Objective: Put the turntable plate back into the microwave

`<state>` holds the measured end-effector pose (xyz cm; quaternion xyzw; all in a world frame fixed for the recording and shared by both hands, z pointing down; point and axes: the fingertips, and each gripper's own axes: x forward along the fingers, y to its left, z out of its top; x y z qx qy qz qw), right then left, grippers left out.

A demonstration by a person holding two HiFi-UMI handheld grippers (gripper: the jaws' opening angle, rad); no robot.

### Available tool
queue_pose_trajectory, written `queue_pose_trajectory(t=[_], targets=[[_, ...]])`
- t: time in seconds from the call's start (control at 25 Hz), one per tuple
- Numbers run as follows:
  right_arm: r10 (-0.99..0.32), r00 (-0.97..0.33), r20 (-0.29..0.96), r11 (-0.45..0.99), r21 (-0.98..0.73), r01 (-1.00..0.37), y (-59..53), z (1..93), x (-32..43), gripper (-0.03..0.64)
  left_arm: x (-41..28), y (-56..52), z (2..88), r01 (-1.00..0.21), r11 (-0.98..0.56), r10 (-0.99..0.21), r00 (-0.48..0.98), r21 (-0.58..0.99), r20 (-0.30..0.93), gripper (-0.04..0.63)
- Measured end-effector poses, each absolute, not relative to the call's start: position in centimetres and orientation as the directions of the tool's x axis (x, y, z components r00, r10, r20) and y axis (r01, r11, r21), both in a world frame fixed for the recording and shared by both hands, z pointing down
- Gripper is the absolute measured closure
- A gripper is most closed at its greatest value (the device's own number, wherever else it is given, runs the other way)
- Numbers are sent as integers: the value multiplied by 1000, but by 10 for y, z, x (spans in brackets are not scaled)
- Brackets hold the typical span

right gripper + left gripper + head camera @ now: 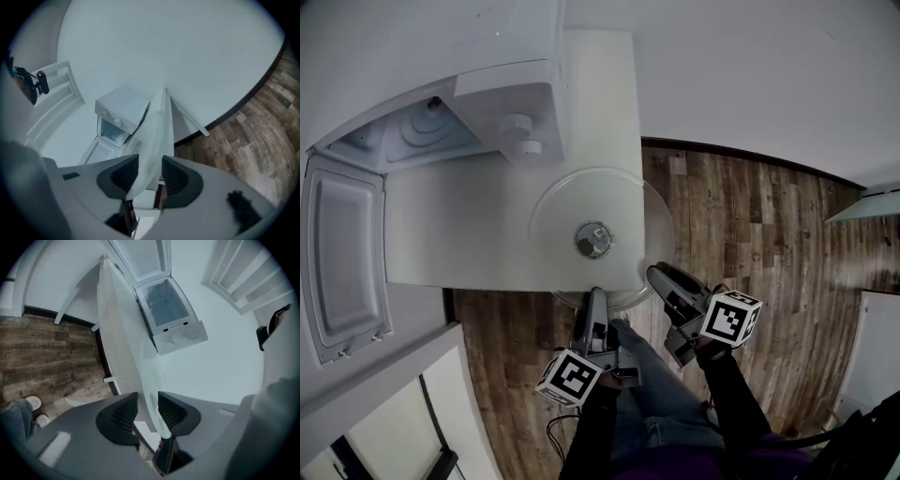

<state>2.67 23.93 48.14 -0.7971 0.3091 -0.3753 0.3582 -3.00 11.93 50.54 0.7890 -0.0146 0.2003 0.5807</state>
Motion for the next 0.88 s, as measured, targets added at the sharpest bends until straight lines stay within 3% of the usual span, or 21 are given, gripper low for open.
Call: queue_pose_trajectory(t=[0.28, 0.88], targets=[[-773, 521, 363, -529, -821, -212, 243, 480, 26, 527, -32, 120, 501, -256, -261, 184, 933, 931, 308, 500], [-788, 531, 311, -490, -840, -235, 245, 453, 30, 534, -28, 127, 472, -111, -35, 179, 977, 993, 115, 548]])
